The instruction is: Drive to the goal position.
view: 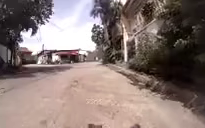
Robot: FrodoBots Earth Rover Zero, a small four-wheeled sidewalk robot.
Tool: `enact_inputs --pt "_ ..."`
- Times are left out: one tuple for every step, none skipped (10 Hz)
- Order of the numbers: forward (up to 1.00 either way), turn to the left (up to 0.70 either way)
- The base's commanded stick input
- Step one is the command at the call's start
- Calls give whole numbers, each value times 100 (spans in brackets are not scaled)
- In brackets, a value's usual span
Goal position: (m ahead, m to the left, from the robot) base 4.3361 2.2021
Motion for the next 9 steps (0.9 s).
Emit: enact_inputs --pt "70 0" --pt "70 0" --pt "70 0" --pt "70 0" --pt "70 0" --pt "70 4" --pt "70 13" --pt "70 22" --pt "70 28"
